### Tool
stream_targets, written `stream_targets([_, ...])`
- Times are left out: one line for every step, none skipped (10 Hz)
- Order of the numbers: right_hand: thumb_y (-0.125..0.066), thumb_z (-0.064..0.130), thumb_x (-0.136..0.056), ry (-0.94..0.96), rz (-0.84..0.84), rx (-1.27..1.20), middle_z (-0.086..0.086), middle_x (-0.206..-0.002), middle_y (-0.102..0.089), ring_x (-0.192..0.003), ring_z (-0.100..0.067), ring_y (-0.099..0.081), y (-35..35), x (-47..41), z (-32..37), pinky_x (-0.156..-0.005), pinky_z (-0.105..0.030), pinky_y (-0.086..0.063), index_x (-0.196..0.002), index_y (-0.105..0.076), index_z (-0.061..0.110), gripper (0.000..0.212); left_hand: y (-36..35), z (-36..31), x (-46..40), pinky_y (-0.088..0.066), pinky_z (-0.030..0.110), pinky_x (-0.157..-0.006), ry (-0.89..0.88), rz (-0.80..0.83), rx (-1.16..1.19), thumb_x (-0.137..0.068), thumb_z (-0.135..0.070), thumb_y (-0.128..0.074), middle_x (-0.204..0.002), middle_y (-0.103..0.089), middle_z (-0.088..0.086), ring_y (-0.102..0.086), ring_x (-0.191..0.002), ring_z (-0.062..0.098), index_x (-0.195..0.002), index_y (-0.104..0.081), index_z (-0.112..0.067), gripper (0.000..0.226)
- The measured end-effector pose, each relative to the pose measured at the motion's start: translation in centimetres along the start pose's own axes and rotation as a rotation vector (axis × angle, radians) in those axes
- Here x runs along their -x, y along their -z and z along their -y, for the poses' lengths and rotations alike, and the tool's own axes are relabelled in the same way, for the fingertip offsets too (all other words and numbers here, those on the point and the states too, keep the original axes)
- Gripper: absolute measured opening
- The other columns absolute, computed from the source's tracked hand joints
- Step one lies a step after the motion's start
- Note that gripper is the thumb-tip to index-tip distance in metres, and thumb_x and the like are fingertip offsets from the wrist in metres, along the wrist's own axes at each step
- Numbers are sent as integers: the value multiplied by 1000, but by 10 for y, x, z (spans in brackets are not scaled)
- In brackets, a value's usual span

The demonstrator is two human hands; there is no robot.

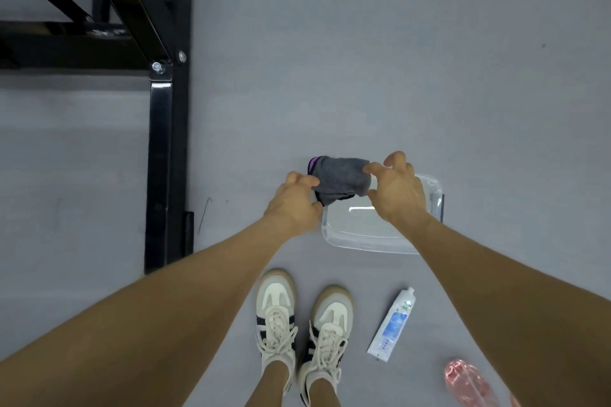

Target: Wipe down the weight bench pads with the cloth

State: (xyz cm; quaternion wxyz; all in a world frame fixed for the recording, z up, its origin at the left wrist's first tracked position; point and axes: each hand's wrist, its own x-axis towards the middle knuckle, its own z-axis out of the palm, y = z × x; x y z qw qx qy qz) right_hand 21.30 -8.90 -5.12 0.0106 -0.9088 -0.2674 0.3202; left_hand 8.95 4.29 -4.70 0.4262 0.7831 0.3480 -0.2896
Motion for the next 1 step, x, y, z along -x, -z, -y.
stream_targets([-57, 9, -89, -42, 48, 65, -9, -130, -33, -116, -26, -41, 38, 36, 8, -90, -32, -37, -138, -38, 25, 55, 29, -12, 40, -44, 34, -95, -7, -42, -28, -93, -19, -49, -139, -29, 2, -45, -119, 24, -138, -37, -19, 46])
